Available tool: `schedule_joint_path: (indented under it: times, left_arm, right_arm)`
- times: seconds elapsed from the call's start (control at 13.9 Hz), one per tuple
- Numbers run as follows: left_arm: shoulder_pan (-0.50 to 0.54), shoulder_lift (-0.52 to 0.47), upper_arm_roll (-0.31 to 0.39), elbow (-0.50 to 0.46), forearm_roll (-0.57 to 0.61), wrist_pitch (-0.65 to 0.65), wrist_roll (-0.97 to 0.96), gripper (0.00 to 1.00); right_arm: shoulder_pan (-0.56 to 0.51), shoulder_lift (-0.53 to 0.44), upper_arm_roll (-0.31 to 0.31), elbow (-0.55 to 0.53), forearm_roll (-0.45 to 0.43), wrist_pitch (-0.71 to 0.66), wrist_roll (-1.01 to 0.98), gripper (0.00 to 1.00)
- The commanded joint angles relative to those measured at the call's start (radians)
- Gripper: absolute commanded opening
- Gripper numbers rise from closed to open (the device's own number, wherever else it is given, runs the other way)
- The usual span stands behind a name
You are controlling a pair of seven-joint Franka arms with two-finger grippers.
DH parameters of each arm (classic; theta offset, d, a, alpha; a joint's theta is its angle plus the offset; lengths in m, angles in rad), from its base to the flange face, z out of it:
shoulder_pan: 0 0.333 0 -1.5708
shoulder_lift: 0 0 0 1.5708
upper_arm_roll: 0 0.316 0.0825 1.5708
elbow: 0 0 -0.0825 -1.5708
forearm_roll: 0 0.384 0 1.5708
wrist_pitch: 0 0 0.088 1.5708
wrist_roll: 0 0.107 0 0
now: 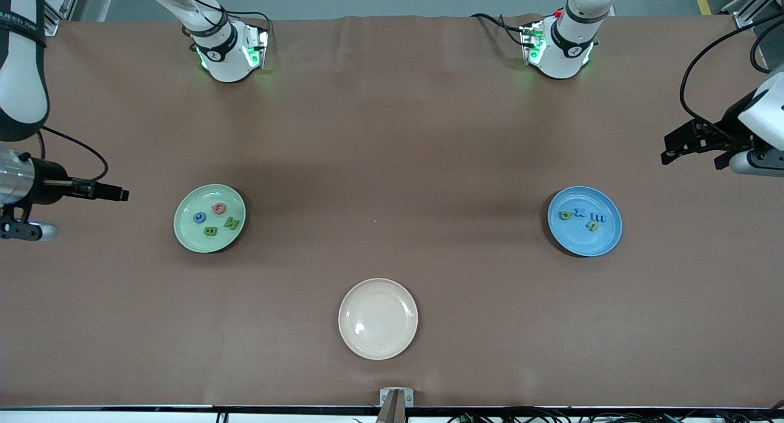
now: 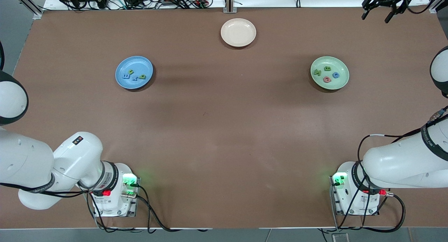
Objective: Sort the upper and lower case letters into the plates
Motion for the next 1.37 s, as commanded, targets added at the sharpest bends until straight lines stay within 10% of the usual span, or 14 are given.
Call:
schedule_joint_path:
  times: [0.0,0.29,0.65,0.79,1.3]
  left_arm:
    - [-0.003,0.007,0.000,0.019,-0.018,-0.020,0.009,1.00]
    - [-0.076,0.009,0.075,0.019,-0.017,-0.021,0.011,1.00]
    - [-0.784,-0.001,0.772,0.019,-0.020,-0.023,0.017,1.00]
    - [-0.935,-0.001,0.929,0.020,-0.021,-0.033,0.023,1.00]
    - [-0.985,-0.001,0.974,0.021,-0.021,-0.036,0.020,1.00]
  right_arm:
    - [0.029,0.007,0.003,0.090,-0.040,-0.065,0.009,1.00]
    - [0.023,0.013,-0.002,0.188,-0.041,-0.123,0.012,1.00]
    - [0.032,-0.002,0.004,0.199,-0.030,-0.131,0.023,1.00]
    - [0.056,-0.039,0.005,0.196,-0.040,-0.184,0.023,1.00]
    - [0.067,-0.233,-0.002,-0.072,-0.027,-0.065,0.023,1.00]
